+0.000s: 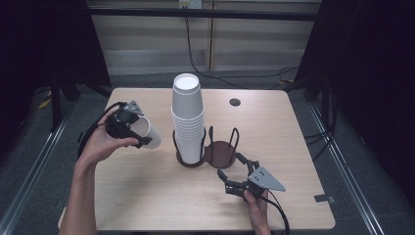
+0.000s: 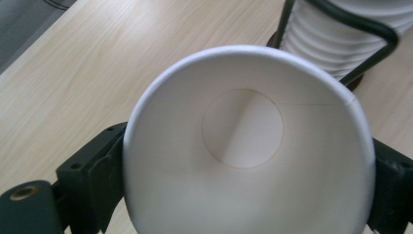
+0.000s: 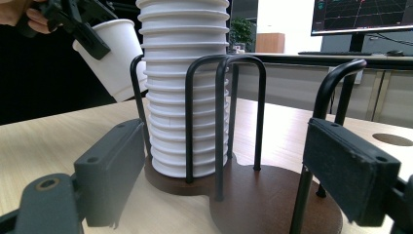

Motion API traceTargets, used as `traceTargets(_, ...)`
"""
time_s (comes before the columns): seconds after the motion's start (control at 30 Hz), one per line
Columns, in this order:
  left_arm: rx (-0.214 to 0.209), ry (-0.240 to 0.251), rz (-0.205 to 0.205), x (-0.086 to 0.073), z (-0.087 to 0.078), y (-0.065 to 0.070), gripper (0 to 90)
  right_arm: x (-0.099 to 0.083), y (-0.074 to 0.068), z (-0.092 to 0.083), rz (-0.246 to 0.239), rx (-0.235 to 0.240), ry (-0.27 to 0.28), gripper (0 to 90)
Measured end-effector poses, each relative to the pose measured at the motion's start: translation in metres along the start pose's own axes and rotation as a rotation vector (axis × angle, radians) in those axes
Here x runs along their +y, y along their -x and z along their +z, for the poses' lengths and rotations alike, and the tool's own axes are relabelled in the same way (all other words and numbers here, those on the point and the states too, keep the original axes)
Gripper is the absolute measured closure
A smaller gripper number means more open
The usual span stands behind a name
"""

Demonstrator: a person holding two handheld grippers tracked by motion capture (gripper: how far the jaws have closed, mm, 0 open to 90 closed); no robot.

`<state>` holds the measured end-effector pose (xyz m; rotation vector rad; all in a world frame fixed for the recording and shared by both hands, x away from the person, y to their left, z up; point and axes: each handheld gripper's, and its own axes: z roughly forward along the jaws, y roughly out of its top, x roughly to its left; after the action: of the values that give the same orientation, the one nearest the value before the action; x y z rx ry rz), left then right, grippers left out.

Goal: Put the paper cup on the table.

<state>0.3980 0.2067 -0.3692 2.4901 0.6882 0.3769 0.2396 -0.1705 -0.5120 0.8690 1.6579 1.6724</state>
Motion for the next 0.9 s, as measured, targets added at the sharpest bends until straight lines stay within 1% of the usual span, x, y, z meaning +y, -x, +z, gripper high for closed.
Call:
traceTargets(0.03, -0.009, 0.001, -0.004, 0.001, 0.002, -0.001, 8.6, 0.0, 0.0, 0.0, 0.0, 0.0, 0.0, 14.9)
traceTargets(0.07, -0.025, -0.012, 0.002, 0.003, 0.005, -0.003, 8.6, 0.0, 0.0, 0.0, 0.0, 0.0, 0.0, 14.9)
traceTargets(0.1, -0.026, -0.025, -0.001, 0.004, 0.009, -0.005, 8.6, 0.0, 0.0, 0.0, 0.0, 0.0, 0.0, 14.9)
traceTargets(0.17, -0.02, -0.07, -0.009, 0.007, 0.018, -0.008, 8.4, 0.0, 0.0, 0.0, 0.0, 0.001, -0.001, 14.9)
traceTargets(0.23, -0.029, -0.091, -0.016, 0.007, 0.025, -0.01, 8.3, 0.0, 0.0, 0.0, 0.0, -0.003, 0.0, 14.9)
traceTargets(0.3, -0.037, -0.101, -0.031, 0.007, 0.033, -0.011, 8.2, 0.0, 0.0, 0.0, 0.001, -0.005, 0.0, 14.9)
traceTargets(0.37, -0.05, -0.13, -0.01, 0.007, 0.038, -0.012, 8.1, 0.0, 0.0, 0.0, 0.0, -0.005, 0.0, 14.9)
traceTargets(0.4, -0.056, -0.128, -0.015, 0.007, 0.041, -0.013, 8.0, 0.0, 0.0, 0.0, 0.0, -0.006, 0.0, 14.9)
traceTargets(0.43, -0.057, -0.136, -0.003, 0.007, 0.043, -0.014, 8.0, 0.0, 0.0, 0.0, 0.0, -0.006, 0.0, 14.9)
traceTargets(0.47, -0.058, -0.141, -0.018, 0.007, 0.045, -0.014, 7.9, 0.0, 0.0, 0.0, 0.001, -0.006, -0.001, 14.9)
traceTargets(0.5, -0.05, -0.139, -0.028, 0.007, 0.046, -0.014, 7.9, 0.0, 0.0, 0.0, 0.0, -0.007, -0.001, 14.9)
traceTargets(0.6, -0.052, -0.153, -0.016, 0.007, 0.048, -0.015, 7.4, 0.0, 0.0, 0.0, 0.0, -0.007, -0.001, 14.9)
traceTargets(0.7, -0.037, -0.161, -0.032, 0.007, 0.053, -0.015, 7.1, 0.0, 0.0, 0.0, -0.001, -0.007, 0.0, 14.9)
traceTargets(0.77, -0.036, -0.17, -0.036, 0.007, 0.057, -0.014, 6.9, 0.0, 0.0, -0.001, -0.001, -0.009, 0.0, 14.9)
traceTargets(0.83, -0.039, -0.16, -0.041, 0.006, 0.06, -0.014, 6.7, 0.0, 0.0, -0.001, 0.0, -0.009, -0.001, 14.9)
traceTargets(0.9, -0.037, -0.169, -0.048, 0.005, 0.064, -0.015, 6.6, 0.0, 0.0, -0.001, 0.0, -0.009, -0.001, 14.9)
